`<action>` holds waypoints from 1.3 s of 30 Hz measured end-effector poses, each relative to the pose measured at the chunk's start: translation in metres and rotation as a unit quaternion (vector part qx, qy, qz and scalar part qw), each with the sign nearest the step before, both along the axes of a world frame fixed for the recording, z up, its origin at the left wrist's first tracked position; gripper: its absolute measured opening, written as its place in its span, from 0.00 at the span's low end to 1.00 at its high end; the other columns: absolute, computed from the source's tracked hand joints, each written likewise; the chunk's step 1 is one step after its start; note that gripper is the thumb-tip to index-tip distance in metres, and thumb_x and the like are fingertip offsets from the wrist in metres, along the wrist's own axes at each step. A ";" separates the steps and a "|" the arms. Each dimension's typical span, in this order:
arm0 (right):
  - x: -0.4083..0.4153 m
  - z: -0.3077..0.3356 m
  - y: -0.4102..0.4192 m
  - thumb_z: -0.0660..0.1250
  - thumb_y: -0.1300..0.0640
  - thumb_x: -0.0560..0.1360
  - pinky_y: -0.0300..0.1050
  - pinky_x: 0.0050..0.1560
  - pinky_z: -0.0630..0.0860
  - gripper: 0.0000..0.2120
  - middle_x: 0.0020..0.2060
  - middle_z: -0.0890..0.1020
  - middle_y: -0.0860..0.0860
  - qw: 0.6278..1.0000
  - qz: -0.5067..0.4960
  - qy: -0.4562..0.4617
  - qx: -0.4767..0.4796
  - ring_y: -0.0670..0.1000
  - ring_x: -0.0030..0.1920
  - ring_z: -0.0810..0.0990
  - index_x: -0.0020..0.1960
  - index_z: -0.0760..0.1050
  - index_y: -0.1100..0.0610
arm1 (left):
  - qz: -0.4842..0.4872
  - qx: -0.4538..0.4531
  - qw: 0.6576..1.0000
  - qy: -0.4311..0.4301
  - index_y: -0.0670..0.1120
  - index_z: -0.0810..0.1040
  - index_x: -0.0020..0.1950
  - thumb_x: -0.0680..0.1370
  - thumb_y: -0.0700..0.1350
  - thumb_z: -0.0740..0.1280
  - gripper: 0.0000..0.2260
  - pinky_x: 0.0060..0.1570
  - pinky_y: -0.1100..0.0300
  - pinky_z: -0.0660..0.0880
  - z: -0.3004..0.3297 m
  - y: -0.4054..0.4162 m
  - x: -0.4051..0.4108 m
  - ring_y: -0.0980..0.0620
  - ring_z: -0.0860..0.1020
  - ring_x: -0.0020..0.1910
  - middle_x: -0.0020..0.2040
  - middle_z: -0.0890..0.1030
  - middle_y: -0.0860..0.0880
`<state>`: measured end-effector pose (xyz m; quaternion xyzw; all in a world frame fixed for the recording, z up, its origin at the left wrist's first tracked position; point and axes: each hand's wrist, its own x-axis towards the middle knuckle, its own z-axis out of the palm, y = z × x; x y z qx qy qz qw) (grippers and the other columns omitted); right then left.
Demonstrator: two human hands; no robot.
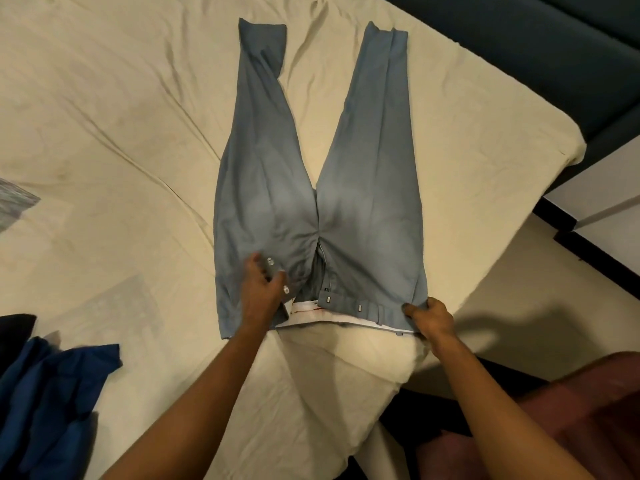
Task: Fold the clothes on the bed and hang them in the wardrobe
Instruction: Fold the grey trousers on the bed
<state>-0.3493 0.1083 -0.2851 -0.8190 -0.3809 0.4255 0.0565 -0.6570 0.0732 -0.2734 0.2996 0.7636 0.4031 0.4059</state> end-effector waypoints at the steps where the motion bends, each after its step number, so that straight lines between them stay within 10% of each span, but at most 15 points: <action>1: 0.000 -0.002 0.000 0.71 0.49 0.75 0.56 0.57 0.78 0.19 0.55 0.80 0.58 1.000 -0.003 0.005 0.002 0.61 0.53 0.79 0.60 0.75 0.60 | -0.103 0.029 0.994 0.010 0.49 0.66 0.70 0.78 0.43 0.69 0.22 0.53 0.60 0.79 0.001 -0.002 0.006 0.51 0.81 0.52 0.55 0.80 0.49; 5: 0.004 -0.006 -0.003 0.72 0.53 0.73 0.55 0.53 0.80 0.15 0.53 0.82 0.56 0.997 -0.052 0.060 0.024 0.60 0.51 0.80 0.56 0.76 0.57 | -0.477 -0.065 0.873 0.072 0.51 0.66 0.77 0.81 0.53 0.66 0.25 0.63 0.63 0.69 0.008 -0.010 0.025 0.50 0.75 0.66 0.68 0.76 0.50; 9: -0.011 0.016 -0.009 0.72 0.57 0.73 0.55 0.50 0.80 0.07 0.48 0.82 0.57 0.983 -0.131 0.083 0.094 0.60 0.47 0.80 0.47 0.74 0.55 | -0.288 -0.033 0.955 -0.058 0.50 0.79 0.65 0.73 0.64 0.63 0.27 0.63 0.57 0.73 0.009 -0.008 0.015 0.55 0.79 0.58 0.59 0.81 0.52; 13: -0.072 0.073 -0.008 0.68 0.64 0.74 0.43 0.44 0.71 0.08 0.44 0.81 0.53 0.942 -0.119 0.034 0.312 0.57 0.45 0.80 0.52 0.77 0.57 | -0.106 -0.033 0.968 -0.226 0.46 0.80 0.59 0.82 0.57 0.59 0.18 0.55 0.54 0.75 0.022 0.004 0.001 0.53 0.81 0.52 0.53 0.84 0.48; 17: -0.183 0.104 0.002 0.70 0.63 0.72 0.46 0.47 0.75 0.12 0.47 0.81 0.55 0.879 0.097 0.019 0.466 0.54 0.46 0.79 0.55 0.80 0.59 | 0.023 -0.035 0.930 -0.365 0.46 0.80 0.59 0.82 0.65 0.51 0.28 0.53 0.50 0.75 0.023 0.011 -0.040 0.45 0.82 0.50 0.53 0.84 0.43; 22: -0.289 0.080 -0.014 0.56 0.53 0.79 0.55 0.55 0.72 0.15 0.53 0.79 0.56 0.807 0.476 -0.047 0.347 0.58 0.54 0.77 0.56 0.78 0.55 | 0.103 -0.016 0.890 -0.444 0.44 0.81 0.59 0.78 0.66 0.61 0.28 0.47 0.52 0.74 0.013 -0.008 -0.091 0.45 0.78 0.45 0.49 0.80 0.42; 27: -0.298 0.033 -0.050 0.66 0.51 0.79 0.59 0.71 0.60 0.22 0.69 0.70 0.56 0.751 0.644 -0.100 0.111 0.59 0.70 0.65 0.71 0.69 0.54 | 0.034 -0.131 0.961 -0.243 0.43 0.79 0.51 0.82 0.47 0.65 0.08 0.33 0.60 0.77 -0.002 -0.030 -0.100 0.51 0.78 0.33 0.42 0.80 0.41; 29: -0.291 0.023 -0.060 0.66 0.49 0.78 0.60 0.70 0.60 0.25 0.70 0.68 0.56 0.753 0.637 -0.101 0.128 0.59 0.70 0.64 0.73 0.65 0.53 | 0.021 -0.141 0.974 -0.176 0.41 0.78 0.48 0.82 0.41 0.64 0.05 0.25 0.62 0.71 -0.010 -0.030 -0.101 0.52 0.72 0.26 0.38 0.77 0.40; 35: -0.249 0.004 -0.071 0.78 0.44 0.62 0.63 0.64 0.70 0.35 0.66 0.75 0.55 0.771 0.575 -0.148 0.229 0.61 0.68 0.72 0.67 0.73 0.49 | 0.048 -0.124 0.991 0.011 0.45 0.81 0.50 0.81 0.45 0.65 0.07 0.48 0.48 0.79 -0.019 -0.047 -0.099 0.43 0.81 0.46 0.45 0.83 0.44; 39: -0.223 -0.016 -0.070 0.76 0.44 0.66 0.64 0.72 0.60 0.37 0.71 0.71 0.57 0.745 0.599 -0.188 0.225 0.64 0.73 0.67 0.72 0.69 0.52 | -0.014 -0.171 0.960 0.221 0.44 0.77 0.46 0.81 0.50 0.65 0.10 0.43 0.51 0.75 -0.027 -0.060 -0.094 0.40 0.79 0.46 0.47 0.79 0.42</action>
